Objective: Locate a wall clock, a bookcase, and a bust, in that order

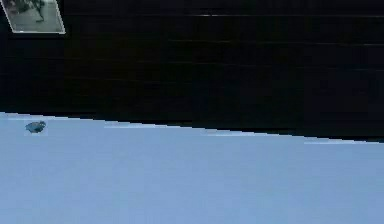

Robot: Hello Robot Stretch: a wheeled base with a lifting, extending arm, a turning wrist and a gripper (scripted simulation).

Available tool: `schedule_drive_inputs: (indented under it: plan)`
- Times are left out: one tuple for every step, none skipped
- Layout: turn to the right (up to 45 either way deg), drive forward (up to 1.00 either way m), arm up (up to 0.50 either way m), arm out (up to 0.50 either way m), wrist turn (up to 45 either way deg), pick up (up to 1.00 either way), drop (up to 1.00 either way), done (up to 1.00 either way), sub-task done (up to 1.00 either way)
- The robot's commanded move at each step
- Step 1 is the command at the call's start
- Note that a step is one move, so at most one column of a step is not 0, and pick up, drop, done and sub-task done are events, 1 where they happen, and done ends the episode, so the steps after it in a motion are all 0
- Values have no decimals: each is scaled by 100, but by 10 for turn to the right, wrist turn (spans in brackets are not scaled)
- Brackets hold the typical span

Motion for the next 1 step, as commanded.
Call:
schedule_drive_inputs:
  plan:
    - [-450,0,0,0,0,0,0,0,0]
